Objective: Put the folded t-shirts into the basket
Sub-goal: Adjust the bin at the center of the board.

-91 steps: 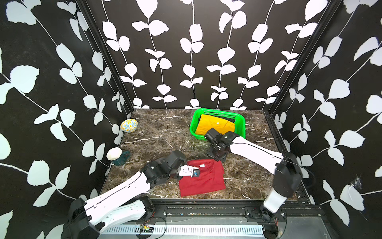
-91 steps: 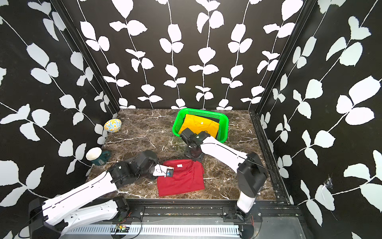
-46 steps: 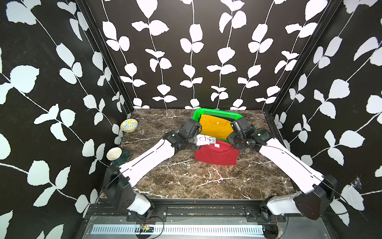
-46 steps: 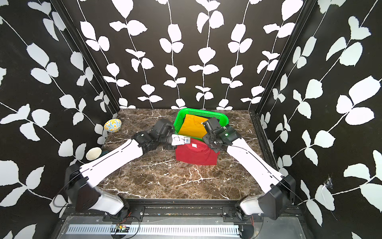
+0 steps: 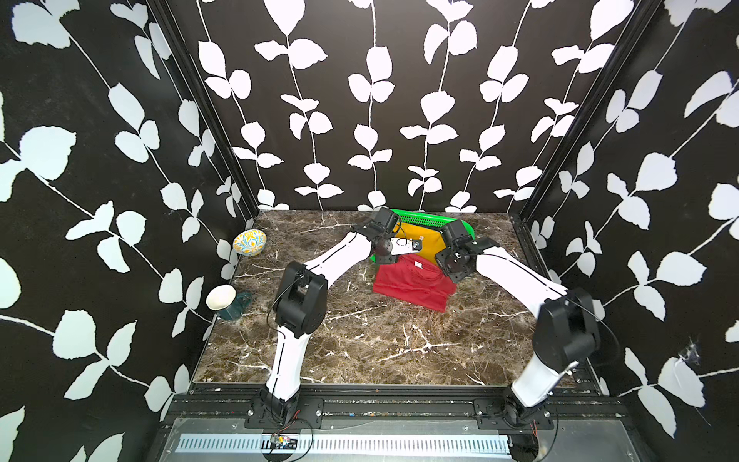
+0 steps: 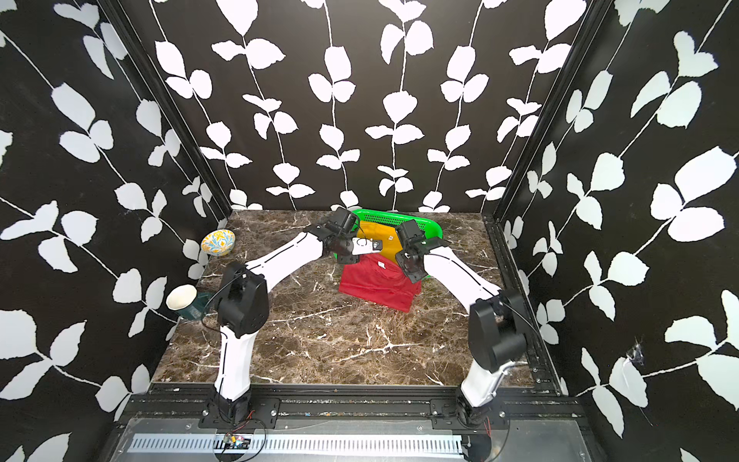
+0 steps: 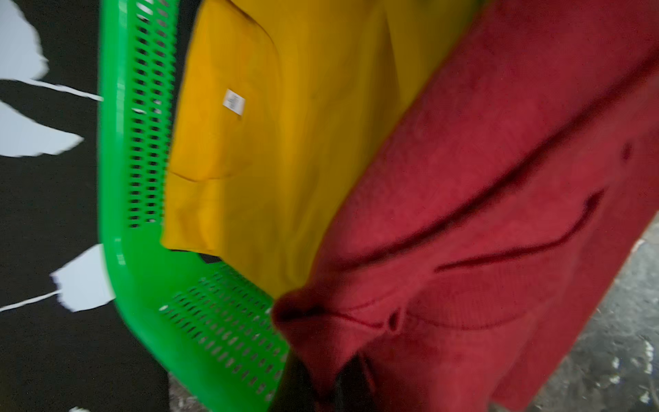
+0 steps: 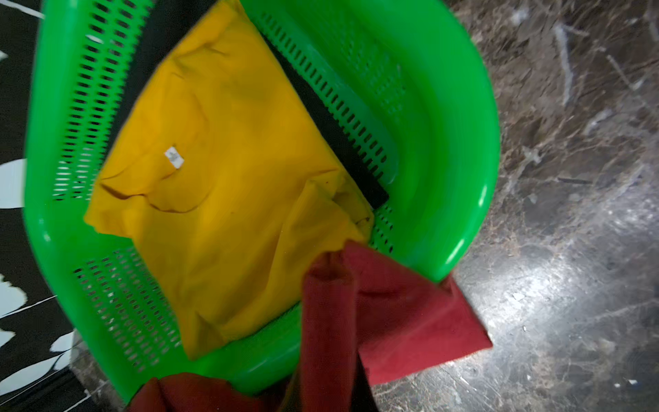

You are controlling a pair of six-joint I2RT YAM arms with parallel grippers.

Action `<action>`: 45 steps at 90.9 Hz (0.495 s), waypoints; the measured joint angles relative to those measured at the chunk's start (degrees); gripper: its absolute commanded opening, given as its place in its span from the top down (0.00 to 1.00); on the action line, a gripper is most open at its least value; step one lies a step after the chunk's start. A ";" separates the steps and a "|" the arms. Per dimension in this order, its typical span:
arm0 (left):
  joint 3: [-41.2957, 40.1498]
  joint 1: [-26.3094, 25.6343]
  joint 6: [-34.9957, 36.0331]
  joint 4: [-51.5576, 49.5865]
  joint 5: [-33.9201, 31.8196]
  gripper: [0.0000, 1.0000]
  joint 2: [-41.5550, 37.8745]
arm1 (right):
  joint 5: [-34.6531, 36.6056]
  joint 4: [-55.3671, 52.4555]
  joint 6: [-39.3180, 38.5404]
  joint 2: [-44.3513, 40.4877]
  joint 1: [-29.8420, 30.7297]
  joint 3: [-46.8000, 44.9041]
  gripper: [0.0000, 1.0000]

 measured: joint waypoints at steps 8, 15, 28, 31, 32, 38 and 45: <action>-0.92 0.48 0.48 -0.66 1.33 1.00 0.35 | -1.88 -0.17 -1.46 1.51 -0.59 1.57 1.00; -2.84 0.81 0.63 -0.76 2.40 1.00 -0.74 | -3.08 -0.33 -3.17 2.01 -0.90 2.05 1.00; -8.61 1.11 0.50 -1.99 5.64 1.00 -4.37 | -4.15 -1.79 -7.89 2.43 -0.94 2.43 1.00; -9.86 1.09 0.28 -2.47 6.51 1.00 -5.31 | -4.26 -2.27 -8.96 2.43 -0.94 2.43 1.00; -10.27 1.05 0.20 -2.75 6.82 1.00 -5.70 | -4.31 -2.40 -9.38 2.43 -0.94 2.43 1.00; -12.87 0.74 -0.57 -4.17 8.48 1.00 -7.80 | -4.63 -3.45 -11.72 2.43 -0.94 2.43 1.00; -16.63 -0.42 -1.16 -5.03 9.40 1.00 -10.75 | -5.07 -4.22 -14.19 2.19 -0.94 2.08 1.00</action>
